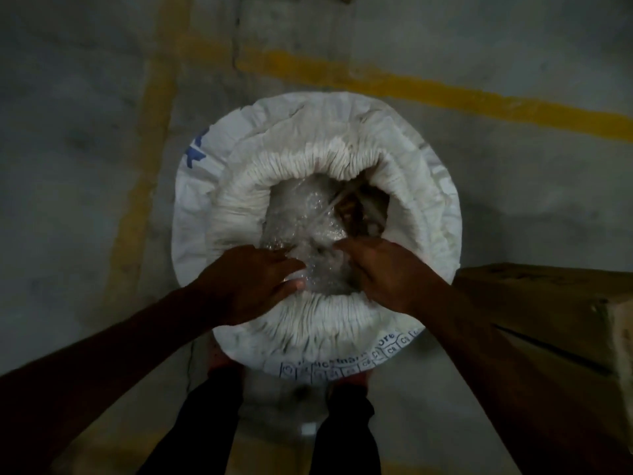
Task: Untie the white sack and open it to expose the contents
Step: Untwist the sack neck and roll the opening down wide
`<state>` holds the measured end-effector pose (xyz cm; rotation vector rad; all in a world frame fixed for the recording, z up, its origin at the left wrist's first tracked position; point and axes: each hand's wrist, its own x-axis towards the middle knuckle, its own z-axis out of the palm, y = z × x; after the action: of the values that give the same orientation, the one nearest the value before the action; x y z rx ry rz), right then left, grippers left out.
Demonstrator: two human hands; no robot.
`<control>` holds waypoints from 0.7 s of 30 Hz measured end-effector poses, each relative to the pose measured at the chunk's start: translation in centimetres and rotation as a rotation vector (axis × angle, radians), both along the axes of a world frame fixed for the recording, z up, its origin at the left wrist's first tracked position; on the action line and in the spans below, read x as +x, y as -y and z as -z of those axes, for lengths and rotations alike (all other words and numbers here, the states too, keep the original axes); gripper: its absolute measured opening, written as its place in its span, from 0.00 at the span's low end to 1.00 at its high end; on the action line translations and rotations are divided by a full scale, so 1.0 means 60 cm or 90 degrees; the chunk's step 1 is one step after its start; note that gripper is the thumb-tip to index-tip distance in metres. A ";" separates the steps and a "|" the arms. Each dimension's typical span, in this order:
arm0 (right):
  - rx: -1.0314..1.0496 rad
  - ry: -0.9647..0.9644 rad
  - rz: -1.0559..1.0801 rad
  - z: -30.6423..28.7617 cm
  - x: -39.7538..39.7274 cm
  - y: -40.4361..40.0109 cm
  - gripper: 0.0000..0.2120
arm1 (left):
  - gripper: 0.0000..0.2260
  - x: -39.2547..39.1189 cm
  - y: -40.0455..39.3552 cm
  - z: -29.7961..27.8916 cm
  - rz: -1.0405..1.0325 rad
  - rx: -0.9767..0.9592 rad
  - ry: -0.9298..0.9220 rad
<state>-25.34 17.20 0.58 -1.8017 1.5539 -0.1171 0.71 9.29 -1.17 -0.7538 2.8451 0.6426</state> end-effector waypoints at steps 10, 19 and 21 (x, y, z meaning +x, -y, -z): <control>0.142 -0.184 -0.215 -0.027 0.028 -0.043 0.29 | 0.36 0.030 -0.027 -0.004 0.119 0.067 0.055; -0.038 -0.179 -0.042 -0.012 0.027 -0.088 0.28 | 0.32 0.047 -0.041 -0.005 -0.051 0.101 -0.040; -0.142 -0.147 0.066 -0.011 0.038 -0.088 0.23 | 0.26 0.038 -0.041 -0.006 -0.145 0.102 -0.111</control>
<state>-23.08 22.49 1.25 -1.9621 1.8591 -0.1406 2.96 11.77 -0.79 -1.0499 2.8370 1.0013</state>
